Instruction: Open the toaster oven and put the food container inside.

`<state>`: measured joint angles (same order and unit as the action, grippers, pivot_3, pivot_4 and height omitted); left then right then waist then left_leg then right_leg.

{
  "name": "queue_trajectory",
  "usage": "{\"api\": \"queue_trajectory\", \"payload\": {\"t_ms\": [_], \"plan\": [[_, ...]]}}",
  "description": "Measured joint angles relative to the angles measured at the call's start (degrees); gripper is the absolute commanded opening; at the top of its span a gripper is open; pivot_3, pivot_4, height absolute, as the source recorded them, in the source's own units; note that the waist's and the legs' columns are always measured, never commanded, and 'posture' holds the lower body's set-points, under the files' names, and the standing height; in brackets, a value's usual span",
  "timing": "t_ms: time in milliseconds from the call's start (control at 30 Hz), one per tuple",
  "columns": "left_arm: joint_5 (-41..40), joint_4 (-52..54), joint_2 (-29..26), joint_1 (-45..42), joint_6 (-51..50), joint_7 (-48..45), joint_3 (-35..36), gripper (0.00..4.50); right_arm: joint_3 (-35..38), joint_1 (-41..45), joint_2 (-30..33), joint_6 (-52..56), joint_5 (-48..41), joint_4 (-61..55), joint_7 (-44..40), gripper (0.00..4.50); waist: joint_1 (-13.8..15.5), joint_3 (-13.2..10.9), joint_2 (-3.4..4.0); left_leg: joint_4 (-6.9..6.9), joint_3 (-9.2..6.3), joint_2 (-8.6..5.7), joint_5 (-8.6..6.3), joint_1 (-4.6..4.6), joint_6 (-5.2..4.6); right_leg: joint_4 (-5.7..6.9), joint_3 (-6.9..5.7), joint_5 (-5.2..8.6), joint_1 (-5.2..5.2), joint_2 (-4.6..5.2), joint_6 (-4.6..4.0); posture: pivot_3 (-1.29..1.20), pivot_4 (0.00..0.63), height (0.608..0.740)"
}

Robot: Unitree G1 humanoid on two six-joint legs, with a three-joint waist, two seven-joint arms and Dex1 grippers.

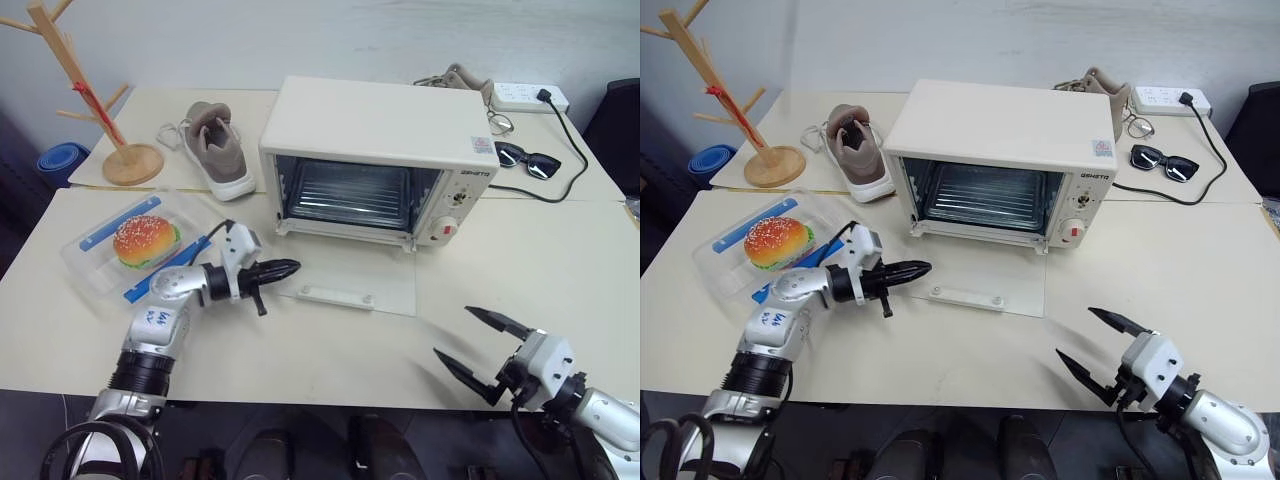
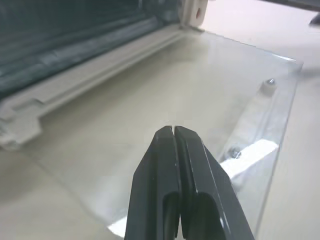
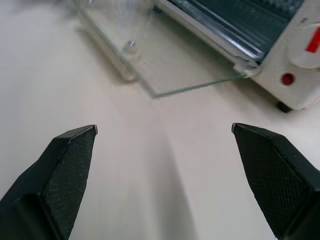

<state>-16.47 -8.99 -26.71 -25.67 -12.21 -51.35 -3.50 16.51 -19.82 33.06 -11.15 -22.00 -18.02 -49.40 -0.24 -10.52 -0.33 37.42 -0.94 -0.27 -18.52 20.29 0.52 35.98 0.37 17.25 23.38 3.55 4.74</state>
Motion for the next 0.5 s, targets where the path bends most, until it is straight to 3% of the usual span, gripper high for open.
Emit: {"api": "queue_trajectory", "payload": {"t_ms": [67, 167, 300, 367, 500], "plan": [[1.9, 1.04, 0.03, 1.15, 1.9, 2.17, 0.15, 0.08, 0.0, 4.14, -0.08, 0.79, -1.8, -0.13, 0.7, 4.5, -0.08, 0.02, 0.01, -0.01, 0.06, 0.0, 0.0, -0.05, 0.01, 0.02, 0.05, 0.0, -0.01, 0.01, 0.0, 0.0, 0.15, 0.74], [1.07, 4.12, 1.45, 4.62, 3.06, 3.7, 1.33, 0.63, -1.06, 9.92, -0.1, 2.71, -3.39, -0.4, 1.36, 4.5, 0.18, 0.04, -0.02, -0.03, 0.02, 0.0, 0.0, -0.03, 0.03, -0.03, 0.01, 0.0, 0.0, 0.03, 0.0, 0.0, 0.15, 0.74], [-6.1, 14.36, 2.59, 14.02, 1.79, 4.55, 6.95, 1.8, -4.36, 15.09, -0.14, 6.73, -8.97, -1.1, -0.91, 4.5, 0.09, 0.02, -0.06, -0.05, -0.01, 0.09, -0.04, 0.14, 0.09, -0.07, 0.01, 0.0, 0.18, 0.04, -0.01, 0.0, 0.15, 0.74], [-9.22, 20.18, 1.39, 18.53, 0.27, 6.92, 12.73, 2.39, -5.54, 17.13, -0.48, 6.49, -9.14, -0.79, -2.43, 4.5, -0.09, 0.02, -0.06, -0.08, 0.01, 0.1, -0.06, 0.12, 0.09, -0.06, 0.04, 0.01, 0.18, 0.04, -0.02, 0.0, 0.15, 0.74], [-16.76, 30.56, -0.57, 31.65, -5.14, 14.56, 31.01, 3.4, -8.74, 21.94, -2.12, 4.91, -9.56, 2.28, -6.64, 4.5, -0.46, 0.03, -0.07, -0.12, 0.01, 0.13, -0.12, 0.02, 0.0, -0.09, 0.04, 0.04, 0.09, 0.06, -0.07, 0.0, 0.15, 0.74]]}}
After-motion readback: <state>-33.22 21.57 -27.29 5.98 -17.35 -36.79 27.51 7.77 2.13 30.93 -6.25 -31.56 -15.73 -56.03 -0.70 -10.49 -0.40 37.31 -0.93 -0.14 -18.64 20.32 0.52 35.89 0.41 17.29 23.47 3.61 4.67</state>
